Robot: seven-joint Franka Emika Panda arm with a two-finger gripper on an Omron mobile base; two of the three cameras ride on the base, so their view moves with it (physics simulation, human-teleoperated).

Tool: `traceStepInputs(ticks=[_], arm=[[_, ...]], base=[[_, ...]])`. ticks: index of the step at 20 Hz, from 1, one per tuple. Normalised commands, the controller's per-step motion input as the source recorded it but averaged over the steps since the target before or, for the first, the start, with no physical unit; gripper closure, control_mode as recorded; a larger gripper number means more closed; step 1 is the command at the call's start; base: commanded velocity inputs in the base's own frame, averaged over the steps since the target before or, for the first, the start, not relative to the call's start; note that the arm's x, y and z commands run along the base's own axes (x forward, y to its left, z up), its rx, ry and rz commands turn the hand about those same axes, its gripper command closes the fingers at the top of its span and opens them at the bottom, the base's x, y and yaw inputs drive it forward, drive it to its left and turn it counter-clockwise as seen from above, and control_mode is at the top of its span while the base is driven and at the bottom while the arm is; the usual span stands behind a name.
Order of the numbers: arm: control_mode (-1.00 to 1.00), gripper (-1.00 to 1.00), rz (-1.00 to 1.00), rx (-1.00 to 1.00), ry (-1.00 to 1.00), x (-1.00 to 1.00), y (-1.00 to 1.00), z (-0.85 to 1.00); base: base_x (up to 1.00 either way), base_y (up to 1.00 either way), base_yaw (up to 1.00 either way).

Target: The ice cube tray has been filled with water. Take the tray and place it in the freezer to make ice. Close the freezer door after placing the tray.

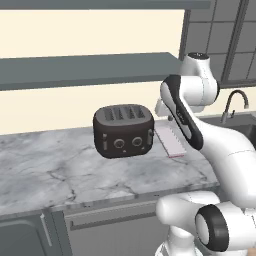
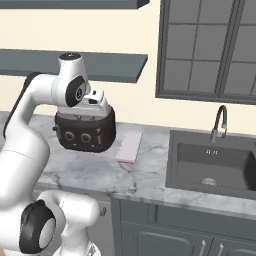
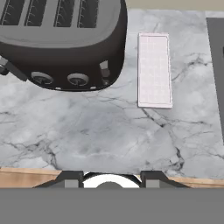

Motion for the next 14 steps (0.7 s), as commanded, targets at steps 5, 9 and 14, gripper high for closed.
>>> traceStepInputs(ticks=[5,9,14], arm=[[-1.00,-1.00,0.01,0.00,0.00,-0.32,0.04,0.00],[-1.00,-1.00,0.01,0.00,0.00,-0.71,0.03,-0.02],[-1.00,-1.00,0.02,0.00,-0.03,-0.77,-0.06,-0.09]], base=[[0.00,0.00,0.00],[0.00,0.00,0.00],[0.00,0.00,0.00]])
